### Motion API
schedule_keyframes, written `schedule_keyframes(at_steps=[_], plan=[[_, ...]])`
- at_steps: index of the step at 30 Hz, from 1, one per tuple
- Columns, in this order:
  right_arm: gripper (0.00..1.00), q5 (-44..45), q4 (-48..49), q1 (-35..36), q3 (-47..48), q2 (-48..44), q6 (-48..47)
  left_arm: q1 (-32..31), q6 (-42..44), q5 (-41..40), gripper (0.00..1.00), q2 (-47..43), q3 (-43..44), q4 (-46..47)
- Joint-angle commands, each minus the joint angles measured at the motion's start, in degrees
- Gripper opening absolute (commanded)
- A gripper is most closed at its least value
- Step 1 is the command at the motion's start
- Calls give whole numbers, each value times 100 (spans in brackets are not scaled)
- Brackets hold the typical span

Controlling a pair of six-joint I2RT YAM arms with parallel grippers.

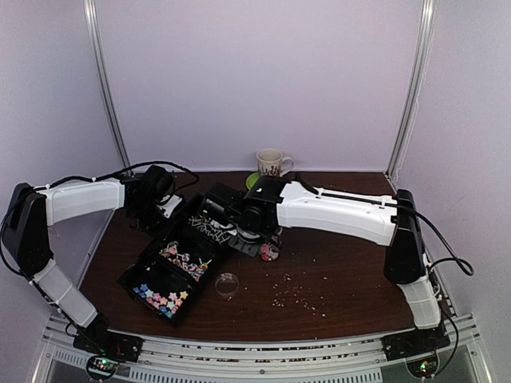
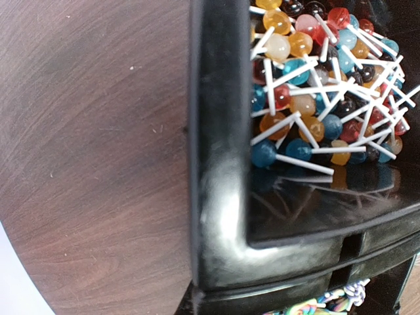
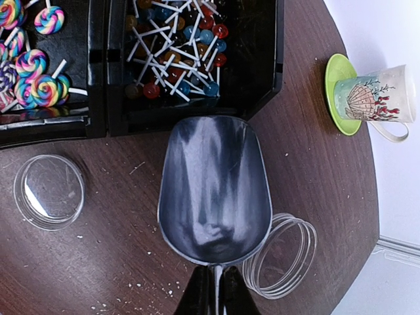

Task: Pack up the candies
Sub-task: Scoop the fake candies from the storage box.

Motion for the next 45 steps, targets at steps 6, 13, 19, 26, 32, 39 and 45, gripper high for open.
schedule_keyframes(at_steps=[6, 13, 19, 26, 32, 39, 45], plan=[[0, -309, 211, -3, -70, -655, 173, -61, 68, 39, 0, -300, 107, 342], [0, -344, 37, -10, 44, -331, 114, -122, 96, 14, 0, -343, 114, 341], [0, -295, -106, -75, 252, -2, 99, -274, 176, -106, 0, -372, 111, 354], [0, -382, -190, -153, 352, 272, 50, -387, 226, -152, 0, -442, 88, 399], [0, -638, 14, -209, 445, 544, -39, -422, 231, -109, 0, -520, 78, 450], [0, -921, 677, -218, 428, 815, -205, -422, 235, 0, 0, -612, 40, 546], [0, -950, 1740, -218, -34, 696, -140, -422, 235, 48, 0, -612, 43, 569]])
